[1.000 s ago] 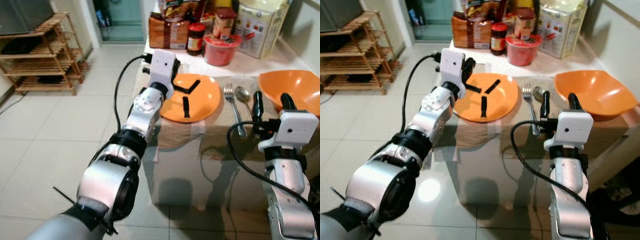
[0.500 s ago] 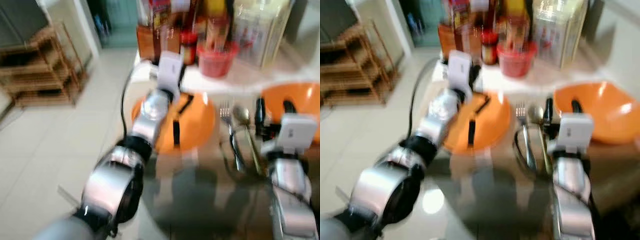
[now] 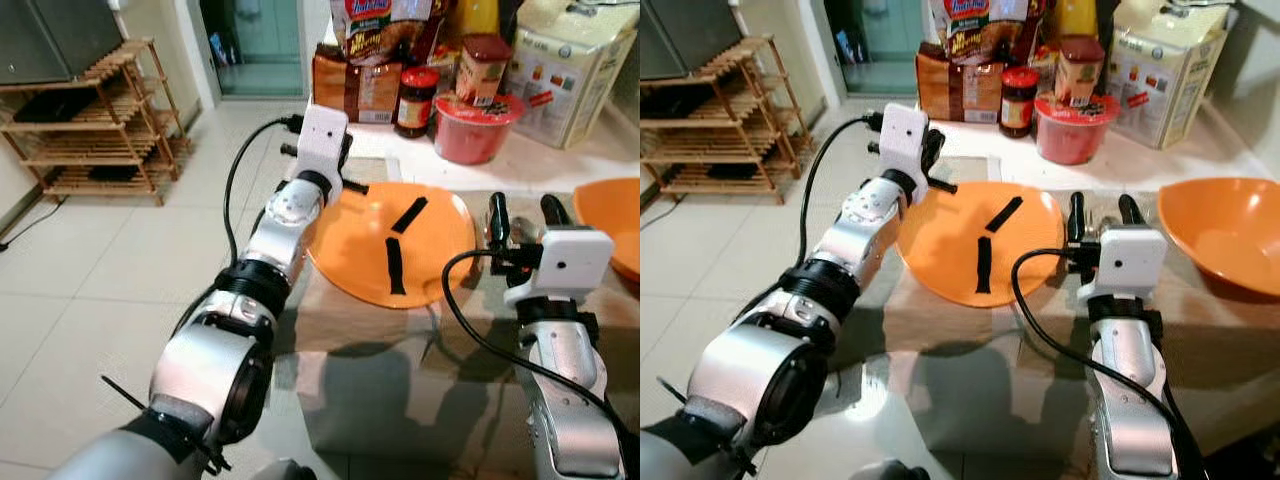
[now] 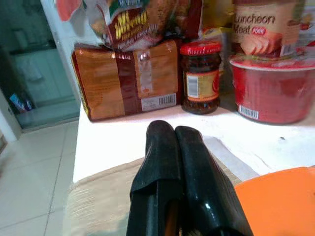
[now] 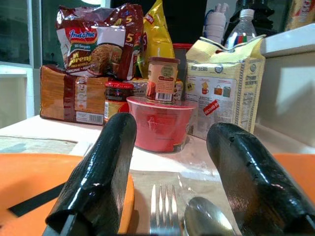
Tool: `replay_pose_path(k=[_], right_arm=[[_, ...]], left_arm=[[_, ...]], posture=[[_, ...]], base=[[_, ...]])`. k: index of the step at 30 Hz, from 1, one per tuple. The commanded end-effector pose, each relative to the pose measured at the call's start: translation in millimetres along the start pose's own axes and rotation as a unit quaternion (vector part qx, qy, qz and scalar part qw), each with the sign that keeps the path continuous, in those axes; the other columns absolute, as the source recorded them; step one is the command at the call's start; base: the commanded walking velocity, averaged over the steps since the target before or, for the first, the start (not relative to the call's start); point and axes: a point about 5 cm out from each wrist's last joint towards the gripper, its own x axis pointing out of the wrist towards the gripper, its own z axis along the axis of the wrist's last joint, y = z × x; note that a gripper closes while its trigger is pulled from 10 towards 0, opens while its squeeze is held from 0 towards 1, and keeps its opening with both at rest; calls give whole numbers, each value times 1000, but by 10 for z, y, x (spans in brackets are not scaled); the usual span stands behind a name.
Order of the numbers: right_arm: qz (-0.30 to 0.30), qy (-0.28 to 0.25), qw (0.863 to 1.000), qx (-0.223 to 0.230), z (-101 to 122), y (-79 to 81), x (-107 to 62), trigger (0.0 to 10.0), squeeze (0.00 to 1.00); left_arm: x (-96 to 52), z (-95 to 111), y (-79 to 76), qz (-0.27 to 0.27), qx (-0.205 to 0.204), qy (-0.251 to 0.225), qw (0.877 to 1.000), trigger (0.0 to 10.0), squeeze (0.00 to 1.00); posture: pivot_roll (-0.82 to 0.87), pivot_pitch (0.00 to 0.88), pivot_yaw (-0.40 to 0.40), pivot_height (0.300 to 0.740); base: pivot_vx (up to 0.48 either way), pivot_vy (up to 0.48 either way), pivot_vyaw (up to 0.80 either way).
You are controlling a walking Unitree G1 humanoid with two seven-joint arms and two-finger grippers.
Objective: Setting the table
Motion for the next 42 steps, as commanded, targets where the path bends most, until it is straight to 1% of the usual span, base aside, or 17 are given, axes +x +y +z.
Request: replay_pose_path(k=[1, 3, 4, 7, 8, 10, 11, 15, 17, 21, 23, 27, 33, 34, 36, 38, 42], right_arm=[[2, 5, 1000, 16, 23, -41, -23, 10000, 0], [3, 7, 1000, 20, 21, -45, -28, 10000, 0], [-2, 18, 999, 41, -10, -69, -46, 10000, 0], [-15, 39, 997, 64, -100, -125, -69, 10000, 0], [-18, 47, 996, 68, -147, -137, -72, 10000, 0], [-17, 49, 996, 66, -160, -135, -71, 10000, 0], [-14, 54, 996, 70, -179, -118, -72, 10000, 0], [-12, 64, 994, 83, -209, -99, -75, 10000, 0], [-14, 69, 994, 89, -225, -103, -78, 10000, 0], [-15, 72, 993, 91, -247, -121, -89, 10000, 0], [-14, 77, 993, 90, -271, -124, -98, 10000, 0], [-10, 80, 993, 90, -286, -108, -90, 10000, 0], [-6, 79, 993, 89, -293, -85, -66, 10000, 0], [-5, 78, 993, 88, -293, -78, -60, 10000, 0], [-5, 78, 993, 89, -292, -74, -58, 10000, 0], [-11, 75, 993, 88, -287, -74, -55, 10000, 0], [-16, 74, 993, 86, -284, -83, -54, 10000, 0]], left_arm=[[-40, 72, 67, -7, 14, -12, 1000, 10000, 0], [-52, 72, 82, -6, 15, -12, 1000, 10000, 0], [-100, 51, 104, -10, 14, -13, 1000, 10000, 0], [-180, -51, 118, -18, 12, -9, 1000, 10000, 0], [-215, -132, 132, -15, 14, 0, 1000, 10000, 0], [-224, -155, 136, -14, 16, 3, 1000, 10000, 0], [-273, -190, 139, -12, 23, 6, 1000, 10000, 0], [-378, -262, 160, -5, 34, 10, 999, 10000, 0], [-423, -279, 182, 1, 43, 9, 999, 10000, 0], [-495, -295, 248, 14, 35, 10, 999, 10000, 0], [-530, -265, 232, 7, 31, 1, 1000, 10000, 0], [-579, -261, 186, 0, 30, 2, 1000, 10000, 0], [-583, -309, 121, -7, 30, 9, 999, 10000, 0], [-576, -291, 75, -21, 27, 4, 999, 10000, 0], [-558, -262, 56, -27, 26, -4, 999, 10000, 0], [-478, -166, -8, -51, 23, -23, 998, 10000, 0], [-432, -142, -48, -65, 29, -24, 997, 10000, 0]], posture=[[-45, 0, 78, 735], [-44, 0, 78, 735], [-41, 0, 77, 735], [-24, 0, 71, 735], [-21, 0, 69, 735], [-17, 0, 67, 735], [-16, 0, 68, 735], [-12, 0, 68, 735], [-11, 0, 68, 735], [-9, 0, 66, 735], [0, 0, 60, 735], [8, 0, 56, 735], [10, 0, 55, 735], [10, 0, 57, 735], [9, 0, 57, 735], [5, 0, 59, 735], [-2, 0, 62, 735]], base=[[0, 0, 0], [0, 0, 0], [0, 0, 0], [0, 0, 0], [0, 0, 0], [0, 0, 0], [0, 0, 0], [0, 0, 0], [0, 0, 0], [0, 0, 0], [0, 0, 0], [0, 0, 0], [0, 0, 0], [0, 0, 0], [0, 0, 0], [0, 0, 0], [0, 0, 0]])
